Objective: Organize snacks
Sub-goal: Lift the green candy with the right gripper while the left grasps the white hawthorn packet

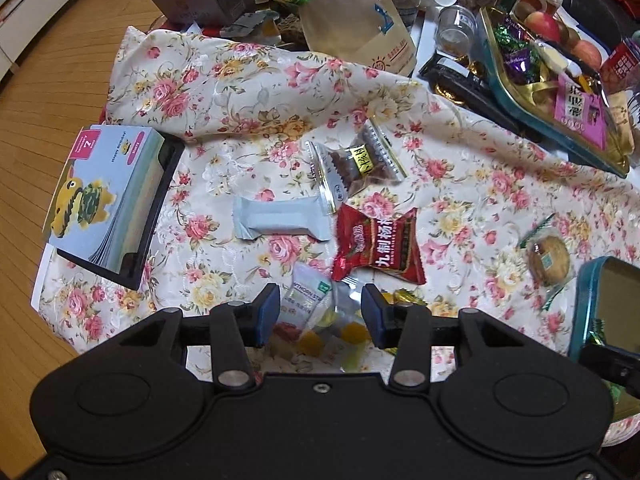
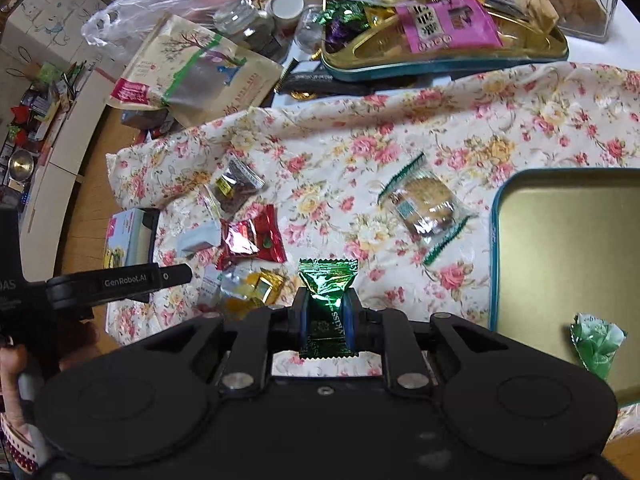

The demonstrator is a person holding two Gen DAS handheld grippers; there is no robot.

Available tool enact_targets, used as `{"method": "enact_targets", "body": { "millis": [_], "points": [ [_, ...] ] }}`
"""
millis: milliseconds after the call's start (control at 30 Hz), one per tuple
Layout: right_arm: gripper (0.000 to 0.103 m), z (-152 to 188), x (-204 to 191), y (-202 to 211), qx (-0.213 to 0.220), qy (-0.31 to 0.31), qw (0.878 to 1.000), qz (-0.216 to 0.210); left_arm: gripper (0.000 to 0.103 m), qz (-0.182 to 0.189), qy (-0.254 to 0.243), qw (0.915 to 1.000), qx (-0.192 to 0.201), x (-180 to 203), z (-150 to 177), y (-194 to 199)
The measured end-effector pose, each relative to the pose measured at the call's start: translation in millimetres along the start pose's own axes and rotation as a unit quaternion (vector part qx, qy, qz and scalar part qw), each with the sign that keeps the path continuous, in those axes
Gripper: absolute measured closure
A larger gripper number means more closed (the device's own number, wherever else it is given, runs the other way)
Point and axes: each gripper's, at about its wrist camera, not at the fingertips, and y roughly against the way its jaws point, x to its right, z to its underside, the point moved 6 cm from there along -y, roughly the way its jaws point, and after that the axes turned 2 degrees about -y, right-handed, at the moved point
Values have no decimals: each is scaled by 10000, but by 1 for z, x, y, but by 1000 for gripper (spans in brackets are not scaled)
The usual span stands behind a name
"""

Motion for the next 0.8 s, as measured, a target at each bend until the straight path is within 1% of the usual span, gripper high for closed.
{"method": "enact_targets", "body": {
  "millis": [167, 367, 500, 567, 600, 633, 667, 700, 767, 800],
  "points": [
    [84, 5, 0, 3, -70, -5, 9999, -105, 51, -133, 97, 9999, -13, -9, 2, -18],
    [84, 5, -5, 7, -73, 72, 9997, -212, 51, -377, -133, 9988, -283, -8, 13, -44],
    [84, 4, -6, 8, -74, 81, 9997, -230, 52, -533, -393, 9976, -216, -1, 17, -53],
    [84, 5, -6, 8, -70, 111, 9997, -219, 52, -573, -403, 9974, -182, 0, 17, -58],
    [84, 5, -7, 8, -72, 119, 9997, -217, 54, -569, -366, 9975, -205, 0, 16, -61],
    [84, 6, -7, 8, -77, 126, 9997, -214, 61, -529, -314, 9978, -244, 0, 16, -65],
    [84, 6, -6, 8, -79, 126, 9997, -205, 63, -442, -205, 9986, -186, 0, 15, -67],
    [84, 6, -7, 8, -75, 137, 9997, -202, 70, -398, -175, 9989, -170, 0, 14, -68],
    [84, 6, -6, 9, -47, 156, 9997, -182, 76, -402, -154, 9988, -246, 0, 14, -68],
    [84, 5, -6, 10, -23, 143, 9997, -173, 77, -370, -81, 9989, -291, -1, 15, -67]
  ]
}}
